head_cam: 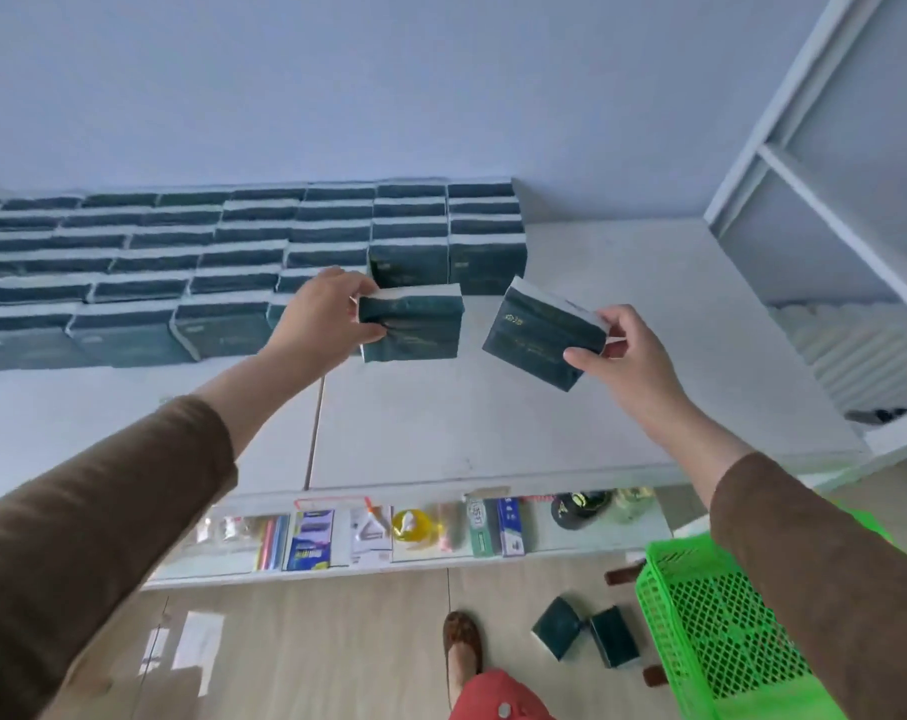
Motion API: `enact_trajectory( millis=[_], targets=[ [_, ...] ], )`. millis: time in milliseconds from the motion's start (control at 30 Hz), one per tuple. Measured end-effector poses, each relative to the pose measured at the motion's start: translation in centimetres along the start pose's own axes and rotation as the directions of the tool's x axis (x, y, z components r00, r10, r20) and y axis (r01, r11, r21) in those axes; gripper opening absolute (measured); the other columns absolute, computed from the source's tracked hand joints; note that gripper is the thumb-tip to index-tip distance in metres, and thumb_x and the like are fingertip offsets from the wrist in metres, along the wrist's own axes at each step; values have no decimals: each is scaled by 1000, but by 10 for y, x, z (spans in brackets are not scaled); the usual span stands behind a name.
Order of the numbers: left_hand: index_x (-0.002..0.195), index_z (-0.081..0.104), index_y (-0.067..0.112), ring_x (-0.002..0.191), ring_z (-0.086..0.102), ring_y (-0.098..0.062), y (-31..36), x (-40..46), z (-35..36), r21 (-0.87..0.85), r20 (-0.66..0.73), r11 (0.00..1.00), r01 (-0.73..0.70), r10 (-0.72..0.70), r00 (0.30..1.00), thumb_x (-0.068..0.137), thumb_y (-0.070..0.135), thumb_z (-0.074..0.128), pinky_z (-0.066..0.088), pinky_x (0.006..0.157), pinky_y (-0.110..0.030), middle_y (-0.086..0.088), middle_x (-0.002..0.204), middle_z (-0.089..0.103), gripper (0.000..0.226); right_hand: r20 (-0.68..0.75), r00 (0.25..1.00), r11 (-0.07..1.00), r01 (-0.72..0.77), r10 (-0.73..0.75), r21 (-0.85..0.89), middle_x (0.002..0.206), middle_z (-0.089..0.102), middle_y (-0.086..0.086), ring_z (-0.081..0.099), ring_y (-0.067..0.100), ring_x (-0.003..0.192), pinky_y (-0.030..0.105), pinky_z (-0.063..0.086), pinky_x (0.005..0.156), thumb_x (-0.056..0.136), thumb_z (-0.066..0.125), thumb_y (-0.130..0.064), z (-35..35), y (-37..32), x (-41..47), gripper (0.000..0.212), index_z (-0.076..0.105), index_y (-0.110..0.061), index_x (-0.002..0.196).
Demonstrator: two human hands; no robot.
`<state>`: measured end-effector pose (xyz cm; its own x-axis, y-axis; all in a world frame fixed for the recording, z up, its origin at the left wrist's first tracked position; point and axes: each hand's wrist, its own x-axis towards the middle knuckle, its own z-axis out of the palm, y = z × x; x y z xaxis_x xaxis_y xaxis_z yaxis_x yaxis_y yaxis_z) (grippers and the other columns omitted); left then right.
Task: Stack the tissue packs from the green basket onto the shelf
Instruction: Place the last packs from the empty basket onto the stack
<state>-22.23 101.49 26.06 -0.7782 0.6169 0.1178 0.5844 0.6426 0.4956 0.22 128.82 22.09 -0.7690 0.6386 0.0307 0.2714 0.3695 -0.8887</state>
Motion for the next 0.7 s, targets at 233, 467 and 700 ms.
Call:
enact_trajectory(
  millis=[233,467,700],
  targets=[
    [120,64,22,113,49,-20,-10,79,26,147,27,989,-33,30,999,78,31,80,47,89,-38,3,113,64,47,83,995,999,-45,46,-22,102,63,-13,64,14,78,29,47,73,78,81,-20,5,13,69,37,57,-26,106],
    [122,63,22,114,44,-27,-42,103,39,303,-14,953,21,-18,1000,78,35,80,44,91,-40,0,115,61,49,172,985,988,7,20,-155,111,62,-3,64,20,84,36,50,77,78,82,-23,26,22,111,42,56,-24,111],
    [123,59,21,110,43,-28,-41,106,51,264,-39,963,64,-56,998,76,31,80,45,91,-40,-4,117,54,52,153,988,975,63,-30,-215,114,55,-2,60,8,79,20,43,64,81,79,-26,65,16,145,47,52,-28,120]
  ],
)
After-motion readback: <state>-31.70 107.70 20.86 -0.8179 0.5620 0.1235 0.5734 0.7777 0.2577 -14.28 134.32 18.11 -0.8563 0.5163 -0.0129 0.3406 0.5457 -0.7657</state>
